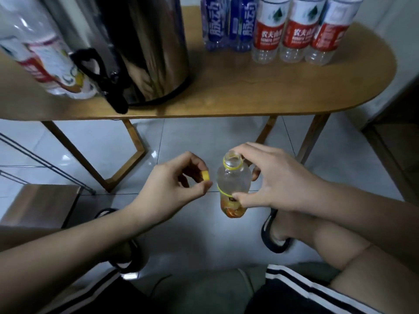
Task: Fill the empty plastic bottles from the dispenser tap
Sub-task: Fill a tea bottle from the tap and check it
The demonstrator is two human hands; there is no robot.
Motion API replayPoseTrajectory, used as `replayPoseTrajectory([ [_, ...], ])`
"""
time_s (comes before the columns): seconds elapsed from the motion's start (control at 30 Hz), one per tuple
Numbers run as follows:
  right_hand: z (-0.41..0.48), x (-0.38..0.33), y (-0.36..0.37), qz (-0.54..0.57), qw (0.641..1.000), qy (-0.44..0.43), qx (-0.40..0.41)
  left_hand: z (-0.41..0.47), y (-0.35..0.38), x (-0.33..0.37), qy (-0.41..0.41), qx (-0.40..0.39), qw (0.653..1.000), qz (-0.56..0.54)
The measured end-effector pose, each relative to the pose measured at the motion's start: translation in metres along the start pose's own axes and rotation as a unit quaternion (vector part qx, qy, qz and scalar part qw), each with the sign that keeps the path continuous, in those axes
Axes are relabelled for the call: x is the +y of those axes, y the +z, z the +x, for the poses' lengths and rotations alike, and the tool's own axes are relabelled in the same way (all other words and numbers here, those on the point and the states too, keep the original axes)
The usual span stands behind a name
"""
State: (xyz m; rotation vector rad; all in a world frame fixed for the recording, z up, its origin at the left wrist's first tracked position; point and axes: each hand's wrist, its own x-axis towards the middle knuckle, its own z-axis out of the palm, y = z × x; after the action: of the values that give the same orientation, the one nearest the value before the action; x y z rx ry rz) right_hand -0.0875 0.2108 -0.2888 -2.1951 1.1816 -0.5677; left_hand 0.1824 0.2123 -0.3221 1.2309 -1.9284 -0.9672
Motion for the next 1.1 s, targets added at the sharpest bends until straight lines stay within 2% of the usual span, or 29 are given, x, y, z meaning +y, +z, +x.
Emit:
replayPoseTrajectory([
  [0.2, 0.016, -0.043, 0.024, 0.016, 0.999, -0.001, 0.033, -0.011, -0.056, 0.031, 0.047, 0.083, 0.992, -0.083],
  [0.47, 0.045, -0.072, 0.052, 0.006, 1.000, 0.001, 0.018, -0.020, -0.093, 0.021, 0.087, 0.071, 0.988, -0.107],
  [0.6, 0.054, -0.076, 0.065, 0.003, 1.000, -0.004, 0.014, -0.018, -0.097, 0.014, 0.084, 0.058, 0.993, -0.065],
  [0.8, 0.065, -0.079, 0.066, 0.029, 0.999, -0.007, 0.027, -0.006, -0.112, 0.016, 0.082, -0.018, 0.996, -0.007],
  [0.97, 0.069, -0.073, 0.064, 0.005, 0.997, -0.010, 0.071, 0.003, -0.118, 0.019, 0.050, -0.007, 0.999, -0.007],
  [1.1, 0.072, -0.069, 0.066, -0.003, 0.999, -0.001, 0.054, 0.011, -0.119, 0.028, 0.023, -0.004, 0.999, 0.049],
])
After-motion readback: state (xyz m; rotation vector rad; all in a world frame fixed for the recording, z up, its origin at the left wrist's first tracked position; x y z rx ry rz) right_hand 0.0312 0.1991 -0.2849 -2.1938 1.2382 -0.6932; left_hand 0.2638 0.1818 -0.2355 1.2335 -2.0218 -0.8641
